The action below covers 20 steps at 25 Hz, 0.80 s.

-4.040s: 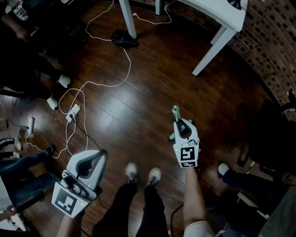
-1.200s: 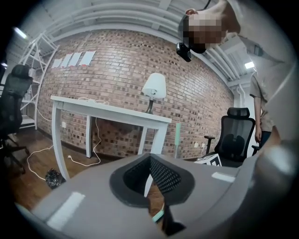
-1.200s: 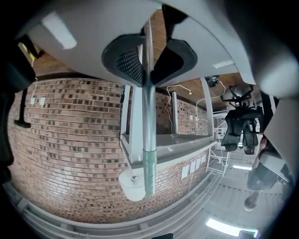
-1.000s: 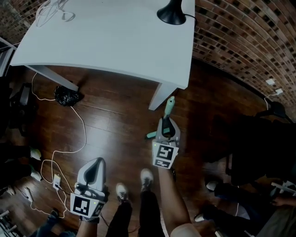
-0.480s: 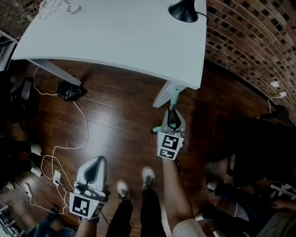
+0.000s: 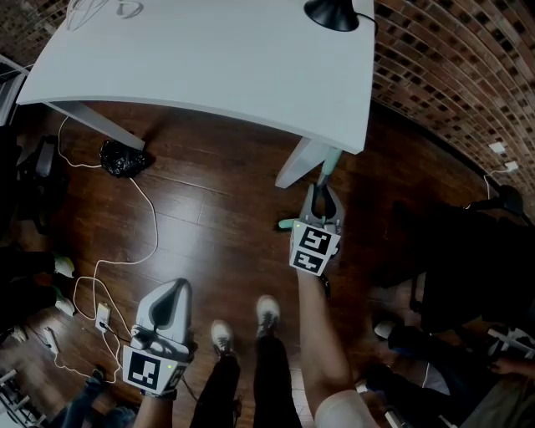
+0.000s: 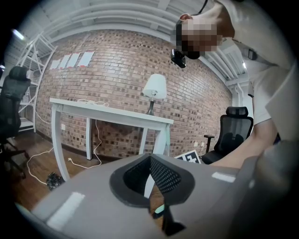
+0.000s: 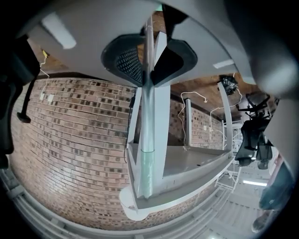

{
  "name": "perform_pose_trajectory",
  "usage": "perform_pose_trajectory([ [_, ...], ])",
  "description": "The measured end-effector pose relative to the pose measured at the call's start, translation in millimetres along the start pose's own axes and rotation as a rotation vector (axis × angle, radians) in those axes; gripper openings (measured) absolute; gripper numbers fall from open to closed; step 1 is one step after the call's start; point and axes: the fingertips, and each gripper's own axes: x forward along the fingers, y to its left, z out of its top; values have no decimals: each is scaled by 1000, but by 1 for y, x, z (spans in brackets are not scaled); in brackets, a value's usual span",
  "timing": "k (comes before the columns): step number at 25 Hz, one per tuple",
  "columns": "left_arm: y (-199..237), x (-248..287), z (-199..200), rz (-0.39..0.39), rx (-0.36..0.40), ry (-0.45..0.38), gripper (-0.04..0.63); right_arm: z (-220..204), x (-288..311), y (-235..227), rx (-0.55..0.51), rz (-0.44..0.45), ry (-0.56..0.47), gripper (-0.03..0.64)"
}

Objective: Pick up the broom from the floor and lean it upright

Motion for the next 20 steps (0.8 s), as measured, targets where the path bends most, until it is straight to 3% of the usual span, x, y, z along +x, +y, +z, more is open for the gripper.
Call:
perform_pose_trajectory([
  [4,-2,-2,-3,-2,9,7,-2,2,3,1,-16,2,-13,94],
  [7,-1,-8,-14,0,-8,75,-2,3,2,3,-3,14,-26,104],
  [14,2,-8,-7,-7,7,25,-3,6,5,8,1,21,-33,145],
  [18,4,-11,-16,-2,5,63,-2,6,5,12,-11,30,-36,161],
  [20,5,-9,-8,-2,16,21,-2,6,6,13,-4,30,-35,161],
])
